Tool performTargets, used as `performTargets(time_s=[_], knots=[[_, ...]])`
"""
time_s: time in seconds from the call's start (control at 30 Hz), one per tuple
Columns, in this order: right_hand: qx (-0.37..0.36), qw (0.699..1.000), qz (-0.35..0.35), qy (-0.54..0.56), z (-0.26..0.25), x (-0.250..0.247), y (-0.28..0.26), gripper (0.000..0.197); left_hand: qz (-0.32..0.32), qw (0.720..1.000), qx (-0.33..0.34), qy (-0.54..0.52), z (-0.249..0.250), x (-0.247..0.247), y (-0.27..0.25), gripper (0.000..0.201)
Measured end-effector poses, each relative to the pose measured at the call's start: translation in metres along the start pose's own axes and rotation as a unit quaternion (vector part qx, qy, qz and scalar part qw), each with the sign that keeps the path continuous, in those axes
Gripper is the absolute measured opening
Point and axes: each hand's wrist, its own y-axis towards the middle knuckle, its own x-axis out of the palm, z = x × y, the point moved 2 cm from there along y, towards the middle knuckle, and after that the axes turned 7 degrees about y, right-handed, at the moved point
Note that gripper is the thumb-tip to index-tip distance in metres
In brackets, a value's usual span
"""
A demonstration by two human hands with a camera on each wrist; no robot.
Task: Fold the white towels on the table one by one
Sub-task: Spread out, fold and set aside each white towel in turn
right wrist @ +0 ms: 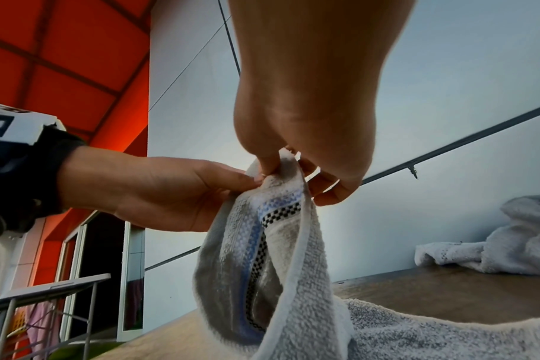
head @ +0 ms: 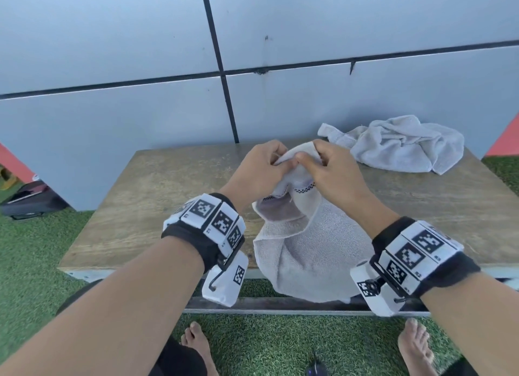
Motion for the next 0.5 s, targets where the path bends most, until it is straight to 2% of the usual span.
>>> performTargets(time_s=[0.1, 0.23, 0.33, 0.5], knots=[[0.004, 0.999, 0.03, 0.023, 0.0, -0.01, 0.0, 0.034, 0.008, 0.999, -0.011, 0.052, -0.009, 0.0, 0.0, 0.015], [0.009, 0.995, 0.074, 0.06, -0.004, -0.022, -0.001, 0.048, 0.023, 0.992, -0.05, 0.116, -0.026, -0.006, -0.006, 0.029], [0.005, 0.994, 0.086, 0.069, -0.005, -0.026, -0.006, 0.045, 0.039, 0.985, -0.09, 0.142, -0.038, -0.01, -0.01, 0.033], [0.012, 0.992, 0.108, 0.06, 0.004, -0.031, -0.007, 0.043, 0.057, 0.975, -0.141, 0.162, -0.057, -0.012, -0.013, 0.027]])
